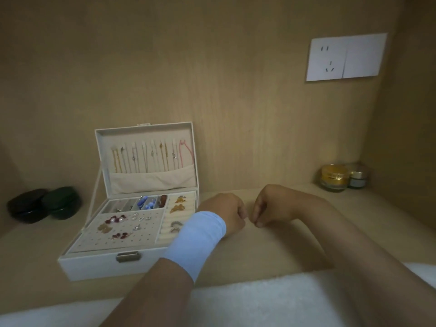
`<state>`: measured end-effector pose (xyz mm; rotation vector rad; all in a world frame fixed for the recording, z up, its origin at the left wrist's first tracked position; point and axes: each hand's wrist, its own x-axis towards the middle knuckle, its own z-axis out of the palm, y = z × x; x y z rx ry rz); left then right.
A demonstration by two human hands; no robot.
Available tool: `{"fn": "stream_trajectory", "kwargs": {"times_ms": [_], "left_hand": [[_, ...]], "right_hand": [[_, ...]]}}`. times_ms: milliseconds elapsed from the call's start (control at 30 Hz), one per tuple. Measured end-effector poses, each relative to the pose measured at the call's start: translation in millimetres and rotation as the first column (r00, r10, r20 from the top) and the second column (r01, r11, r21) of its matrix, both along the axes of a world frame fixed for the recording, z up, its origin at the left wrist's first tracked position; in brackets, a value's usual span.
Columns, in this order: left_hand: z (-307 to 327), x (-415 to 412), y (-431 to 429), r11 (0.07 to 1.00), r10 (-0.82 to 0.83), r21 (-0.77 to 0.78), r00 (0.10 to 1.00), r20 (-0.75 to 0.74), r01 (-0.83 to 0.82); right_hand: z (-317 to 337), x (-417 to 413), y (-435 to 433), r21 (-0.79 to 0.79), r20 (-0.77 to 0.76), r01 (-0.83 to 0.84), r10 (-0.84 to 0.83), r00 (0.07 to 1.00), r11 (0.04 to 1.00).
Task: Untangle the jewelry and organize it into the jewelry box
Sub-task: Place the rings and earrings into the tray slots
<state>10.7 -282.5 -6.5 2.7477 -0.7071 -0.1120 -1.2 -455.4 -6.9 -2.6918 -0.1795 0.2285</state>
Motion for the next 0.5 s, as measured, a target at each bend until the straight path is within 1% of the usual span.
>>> {"fn": "stream_trajectory", "kwargs": {"times_ms": [33,100,167,233,333,433,500], "left_hand": [[-2,1,0,1.0,0.008,-0.002,1.0,-0.002,-0.008],[-4,1,-1,0.999,0.022,-0.028,1.0,-0.001,-0.023],[-3,0,2,0.991,0.034,-0.127,0.999,0.004,-0.033],[1,0,7,0.959,0.047,-0.279,0.999,-0.001,-0.046],[7,0,19,0.885,0.081,-0.46,0.997,0.014,-0.066],[11,1,38,0.819,0.062,-0.571,0.998,-0.014,-0.059],[14,0,53,0.797,0.062,-0.601,0.998,-0.01,-0.056]], "right_hand": [[0,0,0,0.039,0.006,-0.005,0.005,1.0,0.999],[2,-2,0,0.171,0.036,-0.001,-0.005,0.999,0.985],[7,-5,3,0.333,0.075,0.027,-0.055,0.996,0.943],[13,-8,9,0.465,0.073,0.057,-0.103,0.992,0.884],[18,-11,20,0.588,0.05,0.081,-0.136,0.989,0.805],[20,-11,35,0.733,0.046,0.081,-0.168,0.985,0.675],[22,-12,48,0.784,0.08,0.048,-0.177,0.981,0.619]]}}
